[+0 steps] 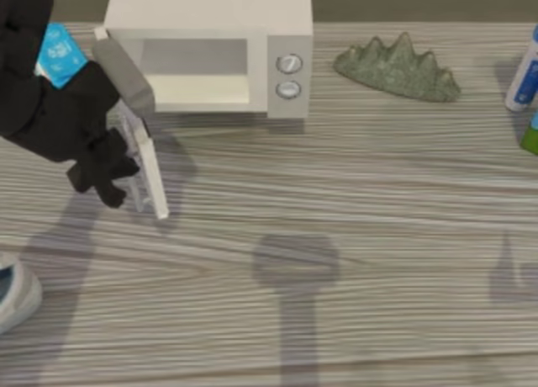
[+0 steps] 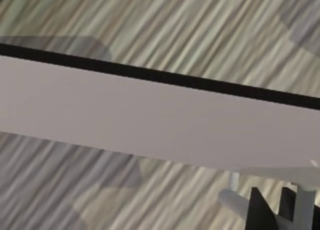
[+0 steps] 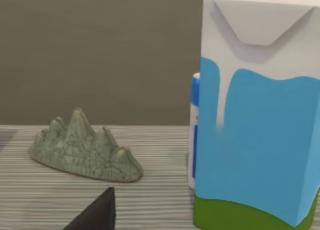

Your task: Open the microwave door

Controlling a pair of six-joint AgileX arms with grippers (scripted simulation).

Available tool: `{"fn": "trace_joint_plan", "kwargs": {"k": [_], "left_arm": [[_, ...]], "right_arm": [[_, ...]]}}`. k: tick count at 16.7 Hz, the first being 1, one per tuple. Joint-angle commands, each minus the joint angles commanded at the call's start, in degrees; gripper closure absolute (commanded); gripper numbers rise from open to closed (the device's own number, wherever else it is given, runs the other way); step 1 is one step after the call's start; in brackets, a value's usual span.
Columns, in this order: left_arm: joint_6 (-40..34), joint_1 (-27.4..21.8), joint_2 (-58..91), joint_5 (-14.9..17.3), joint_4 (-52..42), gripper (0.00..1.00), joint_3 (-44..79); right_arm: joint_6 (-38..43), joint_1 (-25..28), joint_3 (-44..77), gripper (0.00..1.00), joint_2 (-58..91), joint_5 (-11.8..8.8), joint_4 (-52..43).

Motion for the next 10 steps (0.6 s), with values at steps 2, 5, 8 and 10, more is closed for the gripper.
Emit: {"fn": "trace_joint_plan", "kwargs": {"k": [2,5,8,10], "left_arm": [[1.4,0.6,-0.4,0.7,-0.2,1.00,0.3],[1.4,0.6,-0.4,0.7,-0.2,1.00,0.3],[1.4,0.6,-0.4,0.7,-0.2,1.00,0.3],[1.4,0.6,-0.4,0.7,-0.2,1.00,0.3]], "right_arm": [[0.0,0.0,0.0,0.00,0.0,0.0,0.0],[0.0,0.0,0.0,0.00,0.0,0.0,0.0],[0.0,0.0,0.0,0.00,0.0,0.0,0.0],[0.0,0.0,0.0,0.00,0.0,0.0,0.0]]}}
